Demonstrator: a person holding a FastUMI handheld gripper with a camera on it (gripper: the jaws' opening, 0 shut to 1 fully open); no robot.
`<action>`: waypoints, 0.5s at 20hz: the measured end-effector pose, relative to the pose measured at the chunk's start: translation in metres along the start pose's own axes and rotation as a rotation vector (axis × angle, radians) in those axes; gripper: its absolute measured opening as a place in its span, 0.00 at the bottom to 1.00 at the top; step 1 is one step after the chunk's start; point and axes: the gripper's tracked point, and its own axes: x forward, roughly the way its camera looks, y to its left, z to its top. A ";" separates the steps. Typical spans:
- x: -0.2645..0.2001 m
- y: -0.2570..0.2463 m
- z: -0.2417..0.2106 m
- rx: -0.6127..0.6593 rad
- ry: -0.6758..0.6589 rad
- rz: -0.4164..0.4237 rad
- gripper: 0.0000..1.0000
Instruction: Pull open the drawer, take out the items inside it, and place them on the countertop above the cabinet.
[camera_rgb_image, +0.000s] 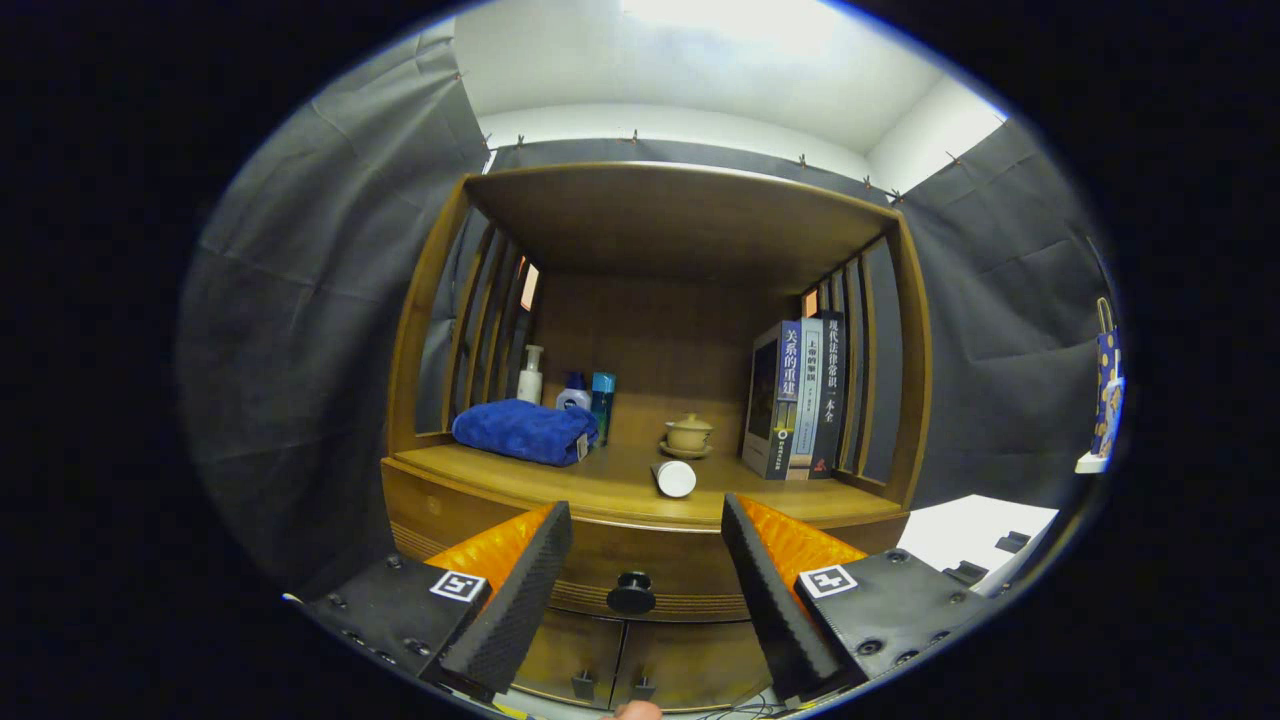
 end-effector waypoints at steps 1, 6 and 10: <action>-0.004 0.002 0.002 -0.016 -0.005 0.000 0.98; -0.019 0.019 0.007 0.018 -0.034 0.046 0.98; -0.013 0.019 -0.003 0.020 -0.015 0.045 0.98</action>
